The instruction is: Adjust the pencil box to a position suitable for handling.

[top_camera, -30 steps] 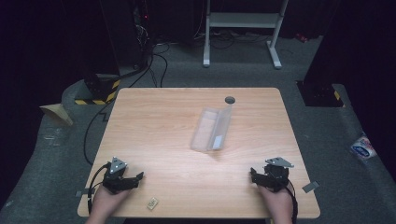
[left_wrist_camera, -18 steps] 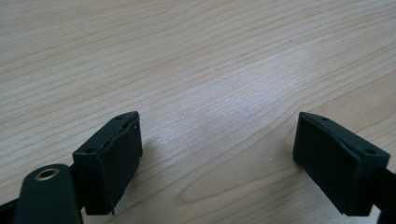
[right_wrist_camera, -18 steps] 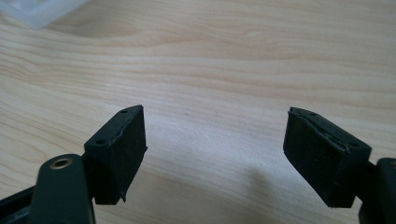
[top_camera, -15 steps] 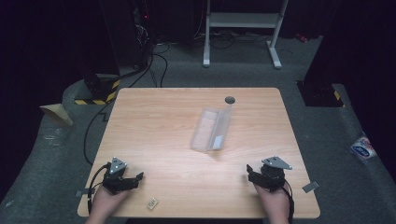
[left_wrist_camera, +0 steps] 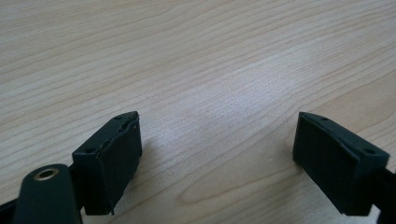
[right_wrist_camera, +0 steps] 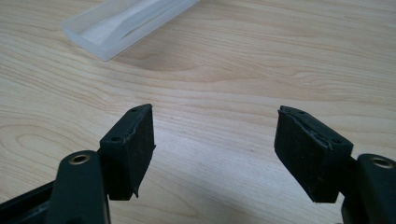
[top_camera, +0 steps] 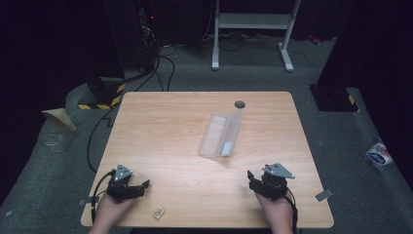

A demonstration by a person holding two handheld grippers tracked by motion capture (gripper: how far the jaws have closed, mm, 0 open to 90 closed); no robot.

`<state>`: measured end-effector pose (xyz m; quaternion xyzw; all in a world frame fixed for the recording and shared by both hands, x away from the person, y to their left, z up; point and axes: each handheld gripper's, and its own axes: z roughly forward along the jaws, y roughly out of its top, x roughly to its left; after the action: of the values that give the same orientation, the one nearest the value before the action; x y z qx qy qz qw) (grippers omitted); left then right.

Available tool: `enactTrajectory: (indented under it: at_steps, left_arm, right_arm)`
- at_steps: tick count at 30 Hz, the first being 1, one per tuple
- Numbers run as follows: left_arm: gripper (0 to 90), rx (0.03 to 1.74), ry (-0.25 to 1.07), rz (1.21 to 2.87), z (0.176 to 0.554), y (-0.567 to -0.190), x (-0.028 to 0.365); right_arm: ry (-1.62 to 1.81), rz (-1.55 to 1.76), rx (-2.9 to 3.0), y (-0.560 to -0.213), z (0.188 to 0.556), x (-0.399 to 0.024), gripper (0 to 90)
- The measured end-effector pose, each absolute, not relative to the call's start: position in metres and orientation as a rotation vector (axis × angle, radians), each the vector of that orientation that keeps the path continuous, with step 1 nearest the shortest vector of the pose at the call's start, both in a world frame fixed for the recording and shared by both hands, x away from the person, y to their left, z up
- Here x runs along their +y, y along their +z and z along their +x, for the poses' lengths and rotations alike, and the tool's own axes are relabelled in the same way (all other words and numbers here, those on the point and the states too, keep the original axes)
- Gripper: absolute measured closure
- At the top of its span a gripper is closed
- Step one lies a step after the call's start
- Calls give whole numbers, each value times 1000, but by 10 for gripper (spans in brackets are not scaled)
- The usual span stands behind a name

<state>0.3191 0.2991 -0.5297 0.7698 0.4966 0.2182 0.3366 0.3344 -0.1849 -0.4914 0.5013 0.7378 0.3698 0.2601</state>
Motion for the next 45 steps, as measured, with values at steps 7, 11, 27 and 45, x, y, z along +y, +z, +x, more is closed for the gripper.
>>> enactTrajectory:
  at_steps: [7, 11, 27, 45]
  left_arm:
    - [157, 1290, 567, 2011, 319, -530, 300]
    - [158, 1298, 568, 2000, 318, -530, 299]
    - [160, 1282, 559, 2007, 321, -530, 300]
    - [160, 1279, 560, 2010, 321, -530, 300]
  right_arm:
    - [1055, 1292, 2008, -481, 336, -160, 305]
    - [1080, 1279, 2020, -479, 337, -147, 324]
    - [1064, 1270, 2002, -468, 385, -112, 553]
    - [1075, 1351, 1969, -486, 396, -103, 419]
